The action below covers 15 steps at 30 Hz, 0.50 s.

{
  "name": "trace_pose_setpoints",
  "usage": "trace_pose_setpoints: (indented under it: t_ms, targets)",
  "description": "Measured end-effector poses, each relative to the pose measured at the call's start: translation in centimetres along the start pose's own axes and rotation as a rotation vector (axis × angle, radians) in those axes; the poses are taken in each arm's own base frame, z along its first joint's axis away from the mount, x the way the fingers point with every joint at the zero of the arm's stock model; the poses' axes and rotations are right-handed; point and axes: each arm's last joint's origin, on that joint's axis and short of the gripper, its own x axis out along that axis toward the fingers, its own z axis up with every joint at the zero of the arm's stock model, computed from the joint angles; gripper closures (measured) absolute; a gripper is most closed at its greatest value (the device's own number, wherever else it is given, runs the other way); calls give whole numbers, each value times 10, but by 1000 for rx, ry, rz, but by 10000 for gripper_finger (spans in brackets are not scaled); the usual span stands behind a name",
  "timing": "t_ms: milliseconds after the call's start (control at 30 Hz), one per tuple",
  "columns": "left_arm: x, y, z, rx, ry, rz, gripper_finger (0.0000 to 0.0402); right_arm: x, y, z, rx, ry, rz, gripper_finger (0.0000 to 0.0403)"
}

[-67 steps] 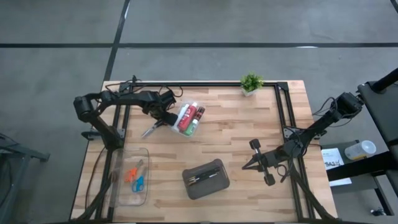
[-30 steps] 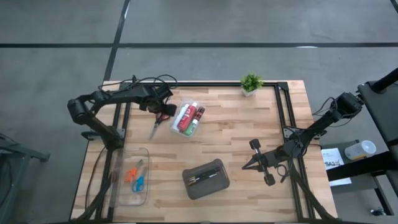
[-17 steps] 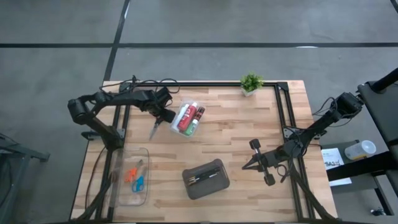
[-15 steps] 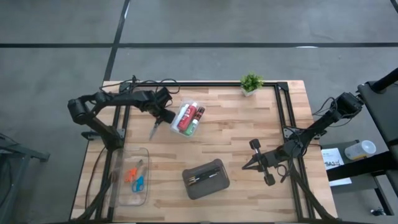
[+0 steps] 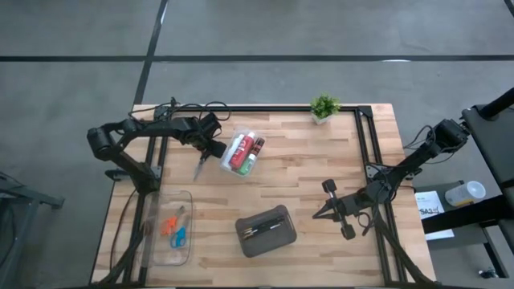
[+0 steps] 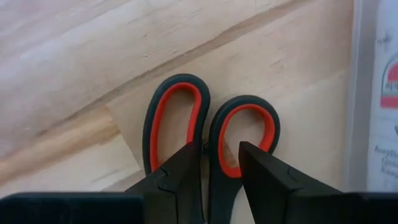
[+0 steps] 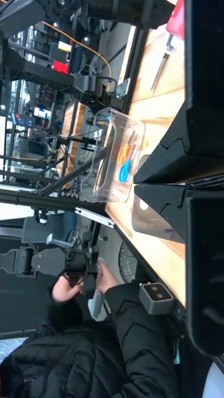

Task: Pick & Place Paint Supplies
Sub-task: Put the black scissors into the bottom transparent bin

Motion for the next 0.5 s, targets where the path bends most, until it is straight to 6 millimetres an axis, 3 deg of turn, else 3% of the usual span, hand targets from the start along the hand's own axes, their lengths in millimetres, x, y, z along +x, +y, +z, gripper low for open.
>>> trace_pose_setpoints:
  t_ms: [267,500]
  targets:
    - [-1,-6,-5,-150,21,-16,270,0,0,0,0,0,0,395]
    - [-2,-7,-7,-111,43,-14,270,0,0,0,0,0,0,395]
